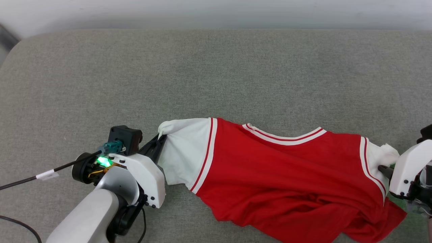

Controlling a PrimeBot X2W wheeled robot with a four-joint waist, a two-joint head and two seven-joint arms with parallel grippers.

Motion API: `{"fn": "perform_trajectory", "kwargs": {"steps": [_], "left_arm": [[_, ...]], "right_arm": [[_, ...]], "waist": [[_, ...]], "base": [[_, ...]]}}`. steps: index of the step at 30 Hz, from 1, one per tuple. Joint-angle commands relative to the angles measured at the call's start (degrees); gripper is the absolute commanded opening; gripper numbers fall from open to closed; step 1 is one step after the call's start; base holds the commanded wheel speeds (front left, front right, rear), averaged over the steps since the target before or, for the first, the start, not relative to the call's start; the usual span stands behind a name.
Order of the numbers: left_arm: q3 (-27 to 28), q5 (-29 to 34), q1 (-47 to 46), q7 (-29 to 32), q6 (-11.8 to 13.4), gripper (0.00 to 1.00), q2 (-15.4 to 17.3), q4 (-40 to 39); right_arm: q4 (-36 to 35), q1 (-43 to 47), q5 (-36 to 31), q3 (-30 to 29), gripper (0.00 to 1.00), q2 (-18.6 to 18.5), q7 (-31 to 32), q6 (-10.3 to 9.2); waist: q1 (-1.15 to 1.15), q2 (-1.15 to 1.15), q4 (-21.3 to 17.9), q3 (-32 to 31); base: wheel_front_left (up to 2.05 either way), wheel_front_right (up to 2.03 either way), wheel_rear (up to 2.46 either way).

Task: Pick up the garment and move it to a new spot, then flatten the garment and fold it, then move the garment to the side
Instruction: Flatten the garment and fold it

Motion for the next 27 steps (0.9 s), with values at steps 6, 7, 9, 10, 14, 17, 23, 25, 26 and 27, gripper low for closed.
{"fn": "perform_trajectory", "kwargs": {"steps": [6,7,9,10,14,17,23,25,26,27], "left_arm": [[1.31,-0.09,-0.17,-1.95,0.52,0.0,0.64,1.02],[1.48,0.16,-0.5,-2.18,0.53,0.0,0.96,1.29],[2.31,0.31,-1.6,-2.79,0.99,0.0,1.34,1.68],[2.69,0.3,-2.0,-3.12,1.14,0.0,1.5,2.05],[4.32,0.61,-4.62,-4.1,1.55,0.0,2.02,3.72],[5.07,0.68,-8.21,-4.9,0.23,0.0,2.11,6.28],[6.4,0.91,-16.88,-6.36,-1.58,0.0,0.84,12.29],[7.01,1.1,-21.05,-7.36,-2.24,0.0,0.2,15.57],[7.39,1.13,-23.26,-7.99,-2.53,0.0,-0.21,17.01],[7.76,1.05,-25.5,-8.52,-2.8,0.0,-0.72,18.72]], "right_arm": [[-0.7,-0.62,0.26,2.95,0.0,-1.45,-4.17,-0.03],[-1.64,-1.14,0.0,3.34,0.0,-2.04,-5.25,-0.03],[-3.59,-2.03,-0.94,4.16,0.0,-2.89,-6.99,-0.03],[-4.52,-2.31,-1.43,4.37,0.0,-3.08,-7.94,-0.04],[-7.22,-4.29,-3.31,4.79,0.0,-3.96,-9.26,-0.04],[-8.2,-6.71,-5.01,4.43,0.0,-4.44,-9.99,-0.05],[-7.57,-12.93,-6.85,4.75,0.0,-4.4,-11.1,-0.06],[-6.73,-16.03,-7.59,4.87,0.0,-4.74,-12.12,-0.06],[-6.34,-17.6,-7.95,4.81,0.0,-4.83,-12.67,-0.06],[-5.93,-19.32,-8.5,4.75,0.0,-5.06,-13.49,-0.07]], "waist": [[0.0,0.0,-1.04,-3.09],[0.0,0.0,-1.24,-3.77],[0.0,0.0,-1.62,-5.19],[0.0,0.0,-1.85,-6.11],[0.0,0.0,-2.59,-9.11],[0.0,0.0,-3.01,-10.87],[0.0,0.0,-3.45,-11.43],[0.0,0.0,-3.48,-10.96],[0.0,0.0,-3.46,-10.42],[0.0,0.0,-3.4,-9.84]], "base": [[0.0,0.0,0.0],[0.0,0.0,0.0],[0.0,0.0,0.0],[0.0,0.0,0.0],[0.0,0.0,0.0],[0.0,0.0,0.0],[0.0,0.0,0.0],[0.0,0.0,0.0],[0.0,0.0,0.0],[0.0,0.0,0.0]]}}
